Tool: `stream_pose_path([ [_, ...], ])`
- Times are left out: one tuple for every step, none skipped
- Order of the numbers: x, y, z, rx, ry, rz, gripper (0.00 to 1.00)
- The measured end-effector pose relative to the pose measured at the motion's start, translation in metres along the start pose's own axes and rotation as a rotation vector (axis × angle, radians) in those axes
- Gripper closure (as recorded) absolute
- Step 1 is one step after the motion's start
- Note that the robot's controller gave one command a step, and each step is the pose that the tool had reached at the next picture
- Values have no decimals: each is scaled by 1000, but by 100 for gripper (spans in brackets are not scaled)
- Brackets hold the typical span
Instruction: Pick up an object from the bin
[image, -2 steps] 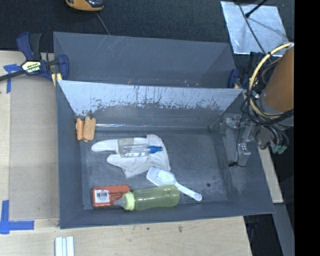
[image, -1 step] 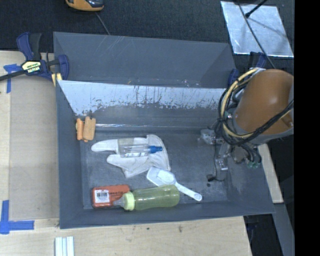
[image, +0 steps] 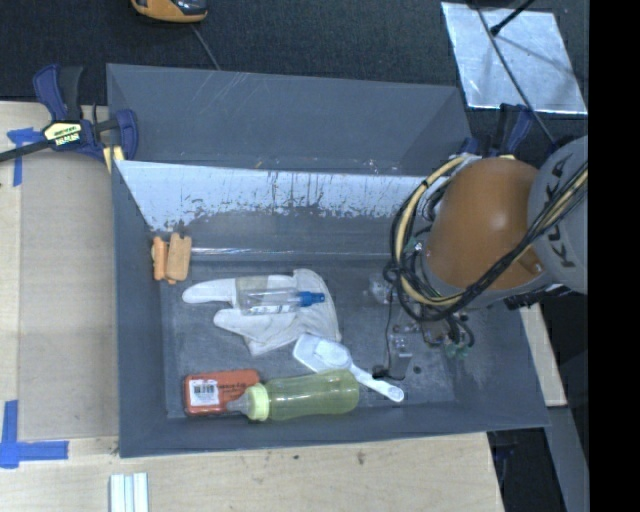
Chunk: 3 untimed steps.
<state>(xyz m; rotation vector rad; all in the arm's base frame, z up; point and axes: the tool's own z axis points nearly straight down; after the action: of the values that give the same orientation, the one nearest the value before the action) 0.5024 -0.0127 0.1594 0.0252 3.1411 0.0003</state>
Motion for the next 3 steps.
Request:
stream_pose_path([
  [-5, 17, 44, 0, -1, -117, 0],
  [16, 46, 89, 1, -4, 22, 0],
  [12, 43, 89, -3, -7, 10, 100],
])
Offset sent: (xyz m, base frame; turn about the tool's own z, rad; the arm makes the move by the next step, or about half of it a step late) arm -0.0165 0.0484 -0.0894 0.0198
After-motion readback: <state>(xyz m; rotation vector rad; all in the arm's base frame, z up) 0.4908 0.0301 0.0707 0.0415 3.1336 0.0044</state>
